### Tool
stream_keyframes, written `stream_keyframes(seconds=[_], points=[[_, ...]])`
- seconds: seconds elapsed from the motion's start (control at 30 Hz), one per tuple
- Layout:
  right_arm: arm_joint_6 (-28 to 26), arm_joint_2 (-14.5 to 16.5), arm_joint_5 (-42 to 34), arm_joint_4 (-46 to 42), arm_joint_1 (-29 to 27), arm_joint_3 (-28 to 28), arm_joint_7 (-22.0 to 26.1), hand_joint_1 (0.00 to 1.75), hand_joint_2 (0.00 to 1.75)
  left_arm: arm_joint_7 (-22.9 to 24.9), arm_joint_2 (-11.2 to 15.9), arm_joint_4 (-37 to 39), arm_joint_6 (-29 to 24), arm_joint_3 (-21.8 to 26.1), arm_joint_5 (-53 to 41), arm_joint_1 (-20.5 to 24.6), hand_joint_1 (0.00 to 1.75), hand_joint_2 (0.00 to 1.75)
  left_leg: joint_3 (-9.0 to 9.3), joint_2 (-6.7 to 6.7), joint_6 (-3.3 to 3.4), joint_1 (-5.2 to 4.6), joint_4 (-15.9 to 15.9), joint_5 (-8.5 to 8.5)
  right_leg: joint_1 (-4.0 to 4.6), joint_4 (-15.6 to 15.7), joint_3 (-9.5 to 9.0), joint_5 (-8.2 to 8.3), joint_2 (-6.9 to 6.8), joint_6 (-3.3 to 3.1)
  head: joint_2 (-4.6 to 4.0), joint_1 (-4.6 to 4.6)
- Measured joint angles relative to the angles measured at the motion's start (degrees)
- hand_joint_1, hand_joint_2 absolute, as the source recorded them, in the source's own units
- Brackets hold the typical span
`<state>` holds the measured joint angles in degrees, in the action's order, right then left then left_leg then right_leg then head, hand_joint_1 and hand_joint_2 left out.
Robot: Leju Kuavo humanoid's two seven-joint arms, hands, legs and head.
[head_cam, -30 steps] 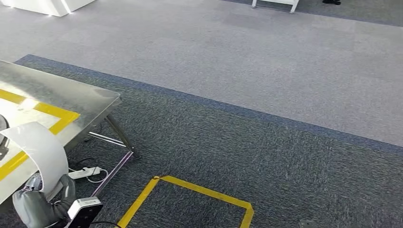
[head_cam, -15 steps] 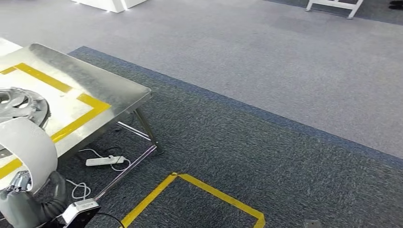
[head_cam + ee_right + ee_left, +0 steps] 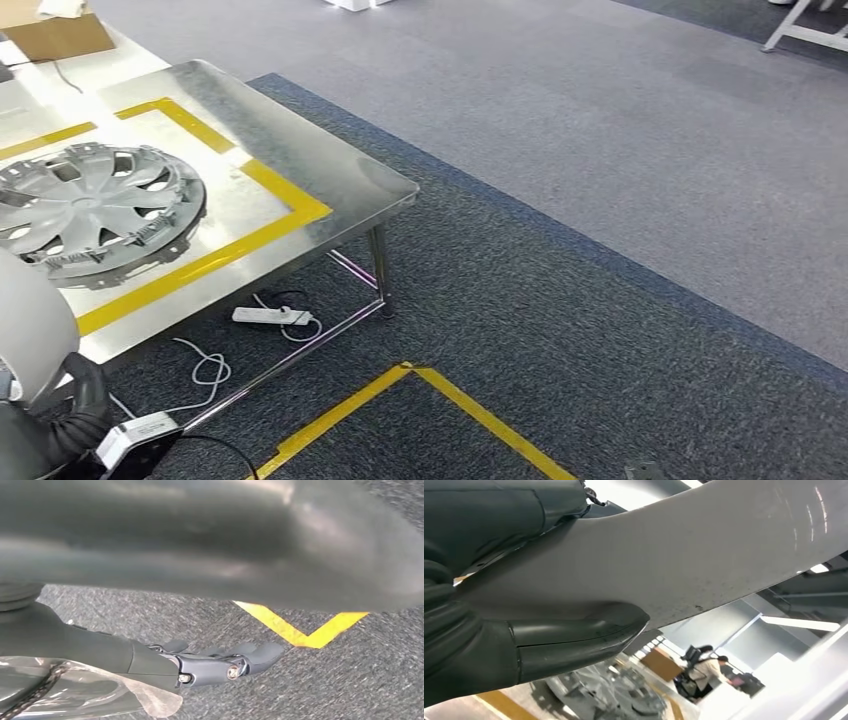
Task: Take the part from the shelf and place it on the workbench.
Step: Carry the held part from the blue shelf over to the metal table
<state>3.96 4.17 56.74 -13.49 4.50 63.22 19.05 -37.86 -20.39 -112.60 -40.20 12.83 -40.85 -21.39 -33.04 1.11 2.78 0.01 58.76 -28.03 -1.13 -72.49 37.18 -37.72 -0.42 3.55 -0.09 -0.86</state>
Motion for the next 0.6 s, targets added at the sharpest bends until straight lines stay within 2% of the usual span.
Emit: stream_keyframes(seconds=[0.03,0.07,0.1,0.13,0.17,0.2,0.23,0.3,0.33,0.4,0.43,0.5,0.53,0.57,0.6], points=[[-0.02,0.0,-0.01,0.01,-0.12,0.01,-0.02,0.0,0.0,-0.04,0.01,-0.29,0.0,0.25,0.23,0.0,1.75,1.75,0.21,0.86,0.02,-0.01,0.0,-0.15,0.0,-0.98,1.15,0.76,0.18,-0.01,0.0,0.01],[-0.04,0.0,-0.02,0.01,-0.17,0.01,-0.04,0.0,0.0,-0.06,0.01,-0.53,0.0,0.54,0.42,0.0,1.75,1.75,0.54,1.72,-0.03,0.01,0.01,-0.35,0.0,0.3,1.19,2.64,0.38,-0.06,0.0,0.01],[-0.05,0.0,-0.02,0.01,-0.17,0.01,-0.04,0.0,0.0,-0.08,0.01,-0.72,0.0,0.78,0.53,0.0,1.75,1.75,0.94,2.52,-0.17,0.07,0.01,-0.61,-0.04,3.45,0.22,5.21,0.8,-0.15,0.0,0.02],[-0.05,0.0,-0.02,0.01,-0.17,0.01,-0.04,0.0,0.0,-0.1,0.01,-0.91,0.0,0.99,0.65,0.02,1.75,1.75,1.32,3.25,-0.39,0.1,0.02,-0.91,-0.12,7.07,-1.18,7.37,1.93,-0.22,0.0,0.03],[-0.05,0.0,-0.03,0.01,-0.17,0.01,-0.04,0.0,0.0,-0.13,0.01,-1.1,0.01,1.18,0.75,0.08,1.75,1.75,1.57,3.93,-0.69,0.09,0.14,-1.21,-0.25,10.57,-2.68,8.62,3.08,-0.35,0.0,0.01],[-0.05,0.0,-0.03,0.01,-0.16,0.0,-0.07,0.0,0.0,-0.19,0.01,-1.29,0.02,1.35,0.82,0.15,1.75,1.75,1.62,4.53,-1.0,0.1,0.18,-1.4,-0.31,12.79,-3.85,8.98,3.99,-0.53,0.0,0.03],[-0.07,0.0,-0.03,0.01,-0.12,0.0,-0.09,0.0,0.0,-0.23,0.02,-1.48,0.03,1.52,0.92,0.2,1.75,1.75,1.55,5.12,-1.31,0.12,0.17,-1.5,-0.31,13.79,-4.55,8.58,4.52,-0.77,0.0,0.02],[-0.09,0.07,-0.04,0.01,0.03,0.01,-0.1,0.0,0.0,-0.26,0.03,-1.87,0.04,1.85,0.99,0.21,1.75,1.75,1.47,5.92,-1.91,0.27,0.03,-1.64,-0.26,14.39,-5.38,8.08,3.66,-1.45,0.0,0.03],[-0.09,0.13,-0.04,0.01,0.07,0.01,-0.08,0.0,0.0,-0.2,0.04,-2.07,0.03,2.03,0.96,0.23,1.75,1.75,1.43,5.22,-2.21,0.22,0.4,-1.89,-0.3,14.64,-5.78,7.96,3.13,-1.81,0.0,-0.04],[-0.08,0.25,-0.04,0.01,-0.03,0.02,-0.05,0.0,0.0,0.05,0.06,-2.38,0.02,2.31,0.82,0.48,1.75,1.75,-0.3,2.17,-2.79,0.1,4.31,-3.6,-0.37,15.21,-6.91,7.54,1.74,-2.58,0.0,-0.31],[-0.09,0.24,-0.04,0.01,-0.17,0.02,-0.04,0.0,0.0,0.2,0.07,-2.46,0.01,2.38,0.74,0.6,1.75,1.75,-2.27,0.57,-3.01,0.06,7.91,-4.85,-0.27,15.32,-7.49,7.12,0.97,-2.81,0.0,-0.43],[-0.11,0.25,-0.04,0.01,-0.45,0.04,-0.05,0.0,0.0,0.46,0.1,-2.48,0.02,2.48,0.65,0.66,1.75,1.75,-6.67,-0.52,-3.16,0.11,14.94,-6.58,-0.07,15.37,-8.68,6.07,-0.6,-2.96,0.0,-0.48],[-0.1,0.25,-0.04,0.01,-0.54,0.05,-0.05,0.0,0.0,0.55,0.1,-2.5,0.02,2.53,0.63,0.64,1.75,1.75,-7.94,-0.62,-3.09,0.09,16.36,-6.03,0.02,15.38,-9.4,5.46,-1.35,-2.95,0.0,-0.5],[-0.08,0.26,-0.04,0.01,-0.57,0.05,-0.05,0.0,0.0,0.6,0.1,-2.55,0.02,2.61,0.62,0.64,1.75,1.75,-8.23,-0.74,-2.88,0.03,15.67,-4.31,0.11,15.39,-10.24,4.82,-2.06,-2.95,0.0,-0.5],[-0.07,0.26,-0.03,0.01,-0.55,0.05,-0.04,0.0,0.0,0.61,0.1,-2.64,0.02,2.7,0.62,0.64,1.75,1.75,-7.6,-1.12,-2.47,-0.13,13.02,-1.64,0.22,15.42,-11.16,4.14,-2.76,-2.95,0.0,-0.5]])
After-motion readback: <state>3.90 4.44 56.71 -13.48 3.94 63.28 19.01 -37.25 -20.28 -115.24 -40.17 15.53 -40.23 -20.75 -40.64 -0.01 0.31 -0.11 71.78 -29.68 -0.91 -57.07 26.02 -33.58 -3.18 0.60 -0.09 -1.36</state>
